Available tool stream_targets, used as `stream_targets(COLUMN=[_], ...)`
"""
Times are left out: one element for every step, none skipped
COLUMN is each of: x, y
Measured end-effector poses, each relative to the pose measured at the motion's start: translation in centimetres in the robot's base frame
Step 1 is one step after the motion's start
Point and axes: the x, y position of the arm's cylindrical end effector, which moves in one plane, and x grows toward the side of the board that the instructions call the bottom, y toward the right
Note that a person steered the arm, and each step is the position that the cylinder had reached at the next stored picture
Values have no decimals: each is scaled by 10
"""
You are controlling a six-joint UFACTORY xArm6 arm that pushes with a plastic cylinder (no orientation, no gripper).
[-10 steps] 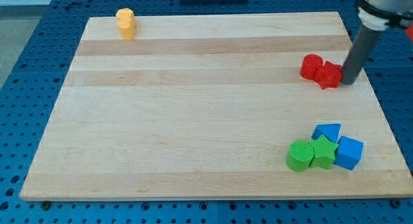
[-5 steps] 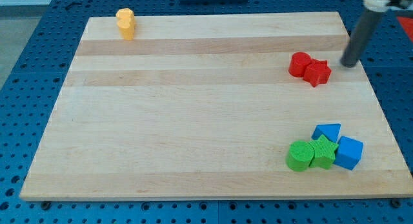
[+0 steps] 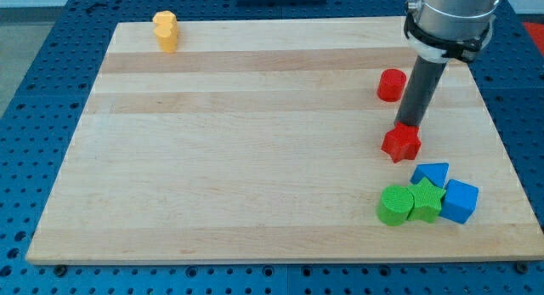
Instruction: Push the red star towards the blue triangle
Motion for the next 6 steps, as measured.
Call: stream_targets(x=[3, 25, 31, 35, 58, 72], y=[-16, -37, -40, -40, -40, -40])
